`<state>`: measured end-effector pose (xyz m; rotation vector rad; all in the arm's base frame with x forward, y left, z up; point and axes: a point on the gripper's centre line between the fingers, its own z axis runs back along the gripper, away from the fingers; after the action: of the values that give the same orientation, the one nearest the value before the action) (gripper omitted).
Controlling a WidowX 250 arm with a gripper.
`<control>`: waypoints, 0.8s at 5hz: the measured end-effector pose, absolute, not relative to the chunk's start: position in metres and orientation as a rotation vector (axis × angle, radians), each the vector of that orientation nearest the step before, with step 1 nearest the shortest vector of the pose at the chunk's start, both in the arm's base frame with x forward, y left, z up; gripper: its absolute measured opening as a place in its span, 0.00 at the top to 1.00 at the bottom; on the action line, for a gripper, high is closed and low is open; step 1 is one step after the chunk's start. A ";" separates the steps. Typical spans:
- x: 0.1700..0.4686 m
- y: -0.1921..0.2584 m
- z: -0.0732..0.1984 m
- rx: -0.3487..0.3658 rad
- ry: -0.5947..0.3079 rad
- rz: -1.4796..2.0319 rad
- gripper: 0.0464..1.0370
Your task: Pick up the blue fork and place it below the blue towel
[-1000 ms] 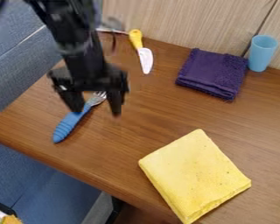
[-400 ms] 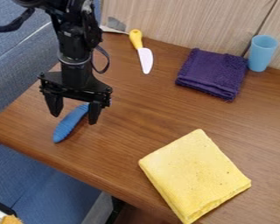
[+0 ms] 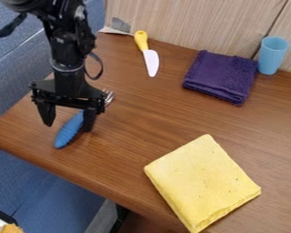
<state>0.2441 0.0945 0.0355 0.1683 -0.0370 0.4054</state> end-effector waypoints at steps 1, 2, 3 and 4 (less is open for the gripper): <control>0.244 0.098 0.026 0.128 -0.032 0.436 0.35; 0.250 0.099 0.025 0.126 -0.047 0.426 0.59; 0.251 0.096 0.024 0.117 -0.049 0.418 0.60; 0.250 0.090 0.026 0.113 -0.061 0.439 0.60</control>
<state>0.2497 0.0897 0.0259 0.1125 -0.0612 0.4394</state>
